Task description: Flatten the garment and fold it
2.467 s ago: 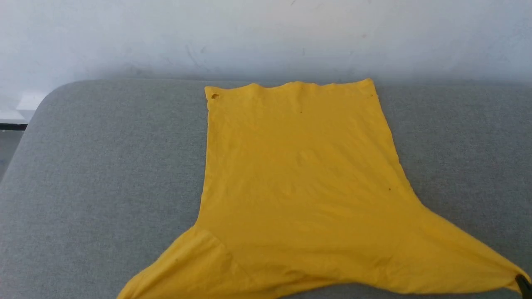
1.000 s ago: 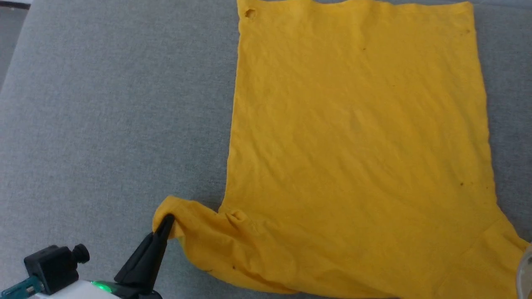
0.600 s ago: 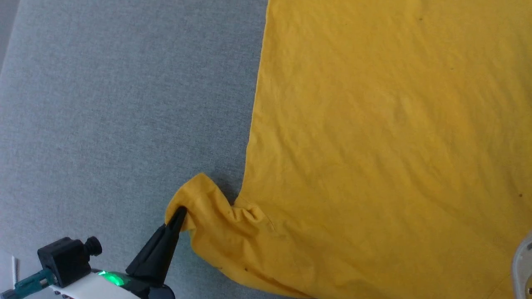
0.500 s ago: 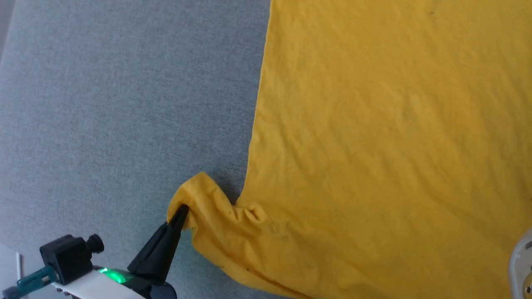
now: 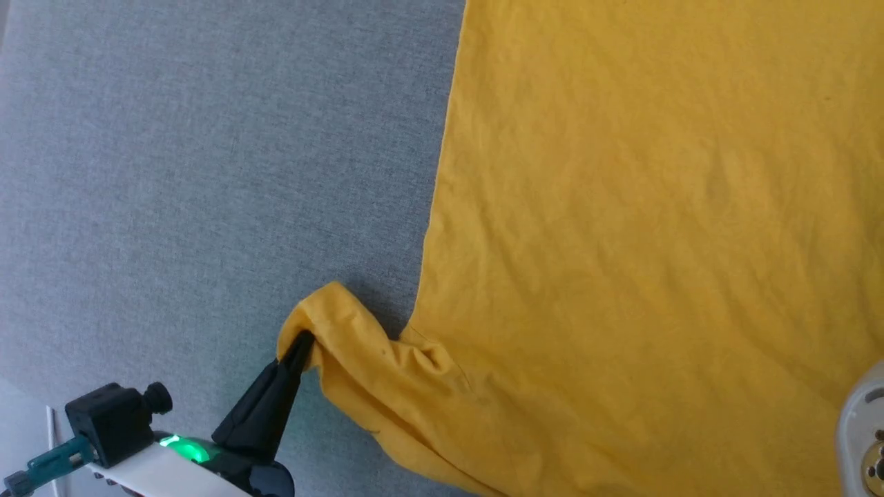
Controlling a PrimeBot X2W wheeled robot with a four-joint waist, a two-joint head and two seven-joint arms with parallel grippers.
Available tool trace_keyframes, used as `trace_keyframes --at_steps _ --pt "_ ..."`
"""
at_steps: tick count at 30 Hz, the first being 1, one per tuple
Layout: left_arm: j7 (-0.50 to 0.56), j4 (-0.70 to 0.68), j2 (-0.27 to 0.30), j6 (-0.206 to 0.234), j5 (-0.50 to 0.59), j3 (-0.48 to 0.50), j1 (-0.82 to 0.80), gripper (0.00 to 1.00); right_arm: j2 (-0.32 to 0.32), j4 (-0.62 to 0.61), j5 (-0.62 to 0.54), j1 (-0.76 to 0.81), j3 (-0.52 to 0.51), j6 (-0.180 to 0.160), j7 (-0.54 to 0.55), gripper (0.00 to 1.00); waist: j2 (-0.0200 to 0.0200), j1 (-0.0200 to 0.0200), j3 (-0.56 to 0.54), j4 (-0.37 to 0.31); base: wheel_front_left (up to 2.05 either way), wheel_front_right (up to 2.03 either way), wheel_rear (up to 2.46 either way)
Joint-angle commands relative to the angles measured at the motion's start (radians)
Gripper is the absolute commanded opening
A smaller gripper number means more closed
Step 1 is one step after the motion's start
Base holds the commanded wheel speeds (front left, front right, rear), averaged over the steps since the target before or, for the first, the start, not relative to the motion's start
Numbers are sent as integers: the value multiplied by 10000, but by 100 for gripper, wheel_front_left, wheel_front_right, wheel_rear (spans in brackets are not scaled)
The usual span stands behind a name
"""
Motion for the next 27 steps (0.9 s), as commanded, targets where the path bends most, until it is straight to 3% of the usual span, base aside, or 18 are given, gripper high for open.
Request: trace_keyframes --at_steps 1,8,13,21,27 --pt "-83 7 65 -63 99 41 -124 0 39 70 14 55 15 -9 -157 0 0 0 -287 -229 0 0 0" --pt "-57 -42 148 117 230 151 121 0 -148 -110 763 798 370 -9 -268 0 0 0 -1526 -890 0 0 0" --pt "66 -247 228 374 315 293 508 0 -365 -1160 1876 2193 506 -9 -38 0 0 0 -2595 -1466 0 0 0" --pt "187 -283 288 785 465 517 1205 0 64 -3921 3706 6207 -474 -9 364 0 0 0 -3787 -2547 0 0 0" --pt "248 -133 270 905 531 445 1466 0 558 -4596 4856 9258 -1804 -9 8 0 0 0 -4268 -3187 0 0 0"
